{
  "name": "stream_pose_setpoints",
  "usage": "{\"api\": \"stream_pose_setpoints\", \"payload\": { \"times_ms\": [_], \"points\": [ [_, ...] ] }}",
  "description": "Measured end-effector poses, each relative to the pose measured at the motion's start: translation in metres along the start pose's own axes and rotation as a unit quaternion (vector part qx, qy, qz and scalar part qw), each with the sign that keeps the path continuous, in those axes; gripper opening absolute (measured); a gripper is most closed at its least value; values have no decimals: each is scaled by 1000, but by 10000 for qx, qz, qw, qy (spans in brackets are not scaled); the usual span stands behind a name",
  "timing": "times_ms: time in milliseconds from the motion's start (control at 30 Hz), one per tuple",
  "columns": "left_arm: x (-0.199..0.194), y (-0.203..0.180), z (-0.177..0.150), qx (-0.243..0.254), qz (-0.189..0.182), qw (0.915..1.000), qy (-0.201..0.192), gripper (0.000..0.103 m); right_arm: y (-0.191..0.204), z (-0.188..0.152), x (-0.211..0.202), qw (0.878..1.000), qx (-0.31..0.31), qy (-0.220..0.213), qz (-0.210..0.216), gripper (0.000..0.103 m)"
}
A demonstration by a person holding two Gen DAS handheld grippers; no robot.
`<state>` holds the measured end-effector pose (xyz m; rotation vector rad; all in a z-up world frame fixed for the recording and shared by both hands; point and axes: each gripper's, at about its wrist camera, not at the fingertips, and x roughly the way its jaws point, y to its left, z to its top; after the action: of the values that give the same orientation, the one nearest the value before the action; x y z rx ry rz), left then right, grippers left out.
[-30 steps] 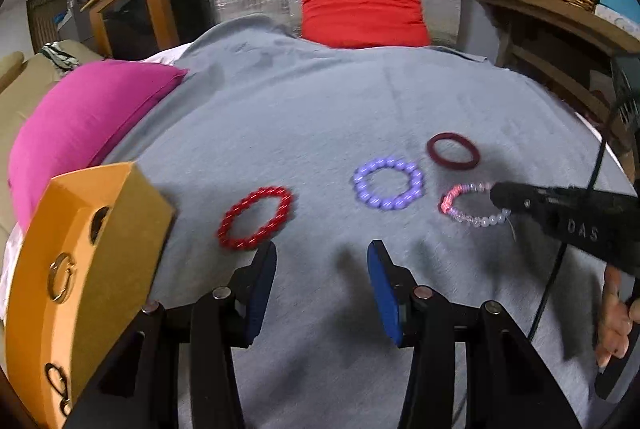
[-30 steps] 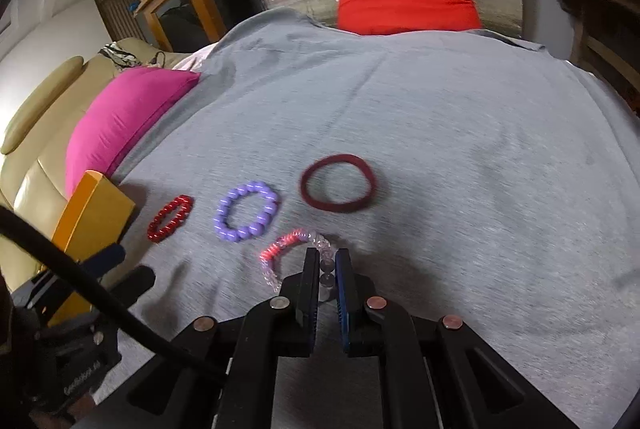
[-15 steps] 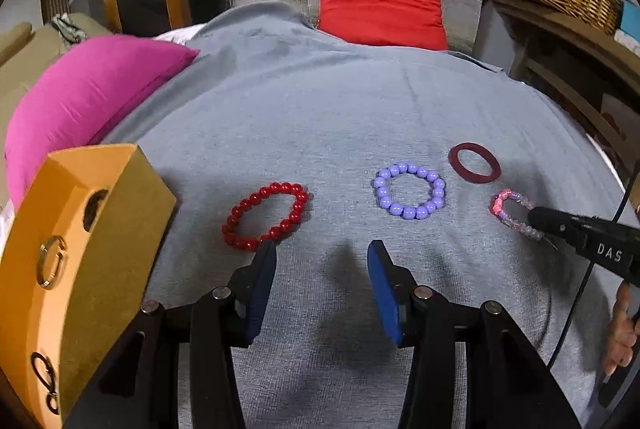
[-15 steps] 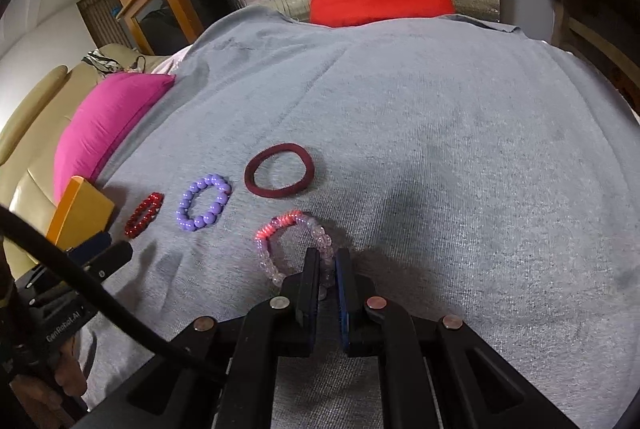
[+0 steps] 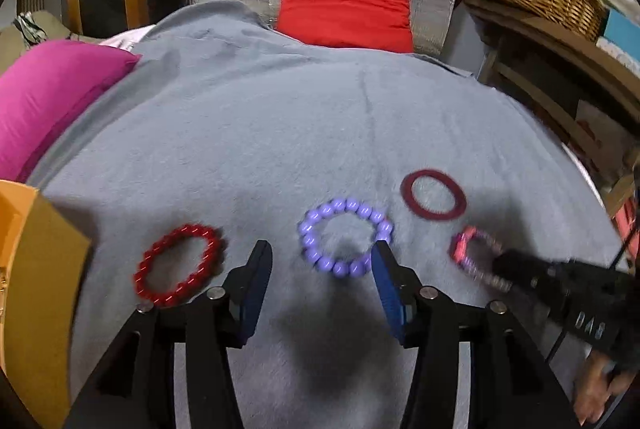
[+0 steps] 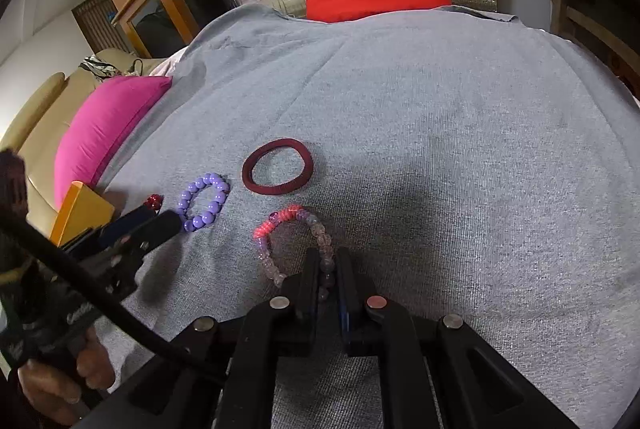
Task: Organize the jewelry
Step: 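Grasp the pink-and-clear bead bracelet with the right tool while the left tool moves to the purple bracelet, then close the left tool on the purple bead bracelet and lift it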
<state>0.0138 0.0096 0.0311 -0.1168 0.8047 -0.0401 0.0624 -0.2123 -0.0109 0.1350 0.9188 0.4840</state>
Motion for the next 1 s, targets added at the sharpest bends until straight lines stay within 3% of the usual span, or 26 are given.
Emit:
{"api": "stream_pose_setpoints", "payload": {
  "times_ms": [133, 267, 467, 567, 633, 833, 1000],
  "points": [
    [9, -12, 5, 54, -213, 9997, 55, 68, -1, 0, 1, 10000, -3, -7, 22, 9],
    [18, -21, 7, 290, -114, 9994, 113, 68, -2, -1, 1, 10000, -22, -13, 55, 9],
    [29, -19, 9, 243, -15, 9994, 247, 67, -3, -3, -1, 9999, -79, -47, 99, 9],
    [29, -23, 8, 385, 15, 9990, 203, 48, -4, -5, -2, 9999, -91, -61, 114, 9],
    [27, -25, 8, 488, 33, 9987, 172, 26, -4, -6, -3, 9999, -100, -69, 113, 9],
    [22, -26, 6, 619, 109, 9979, 140, 12, -2, -7, -5, 9999, -126, -76, 85, 9],
    [18, -26, 4, 707, 176, 9973, 135, 10, 0, -7, -7, 9998, -166, -66, 30, 9]
  ]
}}
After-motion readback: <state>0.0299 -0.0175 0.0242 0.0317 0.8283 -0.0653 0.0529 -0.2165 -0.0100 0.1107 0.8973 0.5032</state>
